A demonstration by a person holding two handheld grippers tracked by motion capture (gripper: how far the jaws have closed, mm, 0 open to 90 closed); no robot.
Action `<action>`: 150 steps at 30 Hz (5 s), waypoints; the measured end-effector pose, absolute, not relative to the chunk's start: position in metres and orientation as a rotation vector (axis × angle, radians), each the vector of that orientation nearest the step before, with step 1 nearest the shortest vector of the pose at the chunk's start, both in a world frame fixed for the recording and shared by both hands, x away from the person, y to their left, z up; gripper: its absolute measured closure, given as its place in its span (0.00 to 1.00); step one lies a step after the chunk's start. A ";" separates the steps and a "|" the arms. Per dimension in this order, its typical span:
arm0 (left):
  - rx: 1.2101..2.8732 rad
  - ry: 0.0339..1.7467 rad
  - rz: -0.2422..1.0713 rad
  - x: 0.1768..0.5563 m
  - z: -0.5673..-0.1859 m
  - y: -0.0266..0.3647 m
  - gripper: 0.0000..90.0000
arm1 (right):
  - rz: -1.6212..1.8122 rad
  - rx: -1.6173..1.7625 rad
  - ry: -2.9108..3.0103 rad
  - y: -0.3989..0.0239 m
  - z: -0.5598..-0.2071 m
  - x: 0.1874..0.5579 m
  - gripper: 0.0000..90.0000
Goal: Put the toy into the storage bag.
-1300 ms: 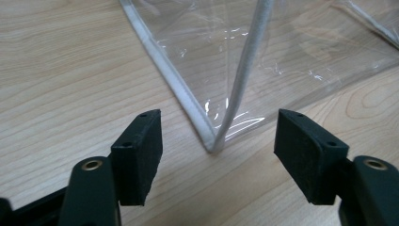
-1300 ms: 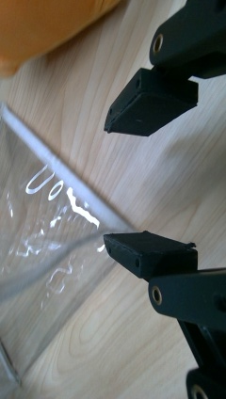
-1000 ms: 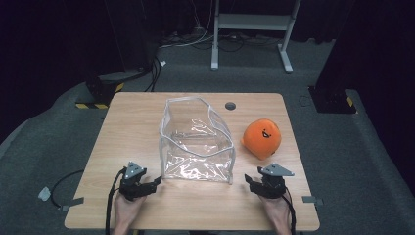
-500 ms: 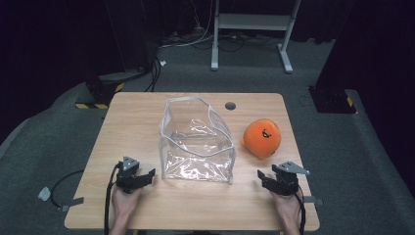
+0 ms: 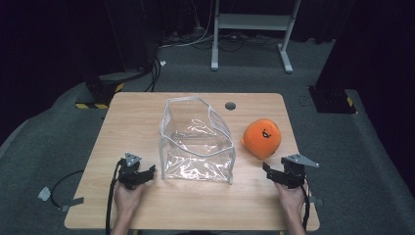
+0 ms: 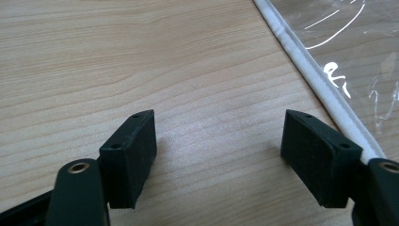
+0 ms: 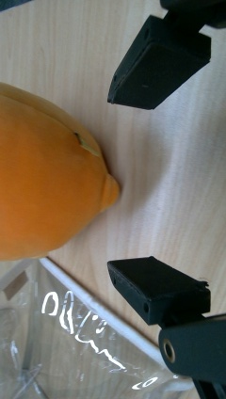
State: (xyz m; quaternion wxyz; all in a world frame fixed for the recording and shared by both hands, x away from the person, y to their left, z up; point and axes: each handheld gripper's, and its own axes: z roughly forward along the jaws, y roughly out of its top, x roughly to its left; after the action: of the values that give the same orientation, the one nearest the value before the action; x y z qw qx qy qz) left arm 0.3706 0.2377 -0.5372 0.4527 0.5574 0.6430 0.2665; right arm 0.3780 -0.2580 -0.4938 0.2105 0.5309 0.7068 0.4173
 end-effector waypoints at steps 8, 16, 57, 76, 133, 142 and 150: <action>1.377 1.588 0.655 0.371 -0.537 0.238 0.29 | 1.174 1.442 1.953 -0.257 -0.468 0.392 0.14; 1.382 1.586 0.655 0.370 -0.537 0.238 0.29 | 1.182 1.441 1.935 -0.260 -0.449 0.408 0.11; 1.378 1.588 0.655 0.370 -0.537 0.238 0.29 | 1.121 1.439 2.062 -0.241 -0.443 0.478 0.23; 1.378 1.587 0.656 0.370 -0.537 0.238 0.29 | 1.073 1.369 2.135 -0.238 -0.442 0.473 0.72; 1.377 1.587 0.657 0.371 -0.537 0.238 0.29 | 1.215 1.262 2.165 -0.243 -0.406 0.437 0.76; 1.380 1.587 0.657 0.370 -0.537 0.238 0.29 | 1.244 1.241 2.155 -0.246 -0.396 0.428 0.75; 1.379 1.587 0.657 0.370 -0.537 0.238 0.29 | 1.260 1.232 2.156 -0.248 -0.389 0.424 0.75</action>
State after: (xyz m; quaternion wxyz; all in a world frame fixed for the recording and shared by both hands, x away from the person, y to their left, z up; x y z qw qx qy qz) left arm 0.3705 0.2377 -0.5373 0.4525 0.5584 0.6424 0.2660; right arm 0.4235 -0.2482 -0.3894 0.1777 0.4355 0.7619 0.4452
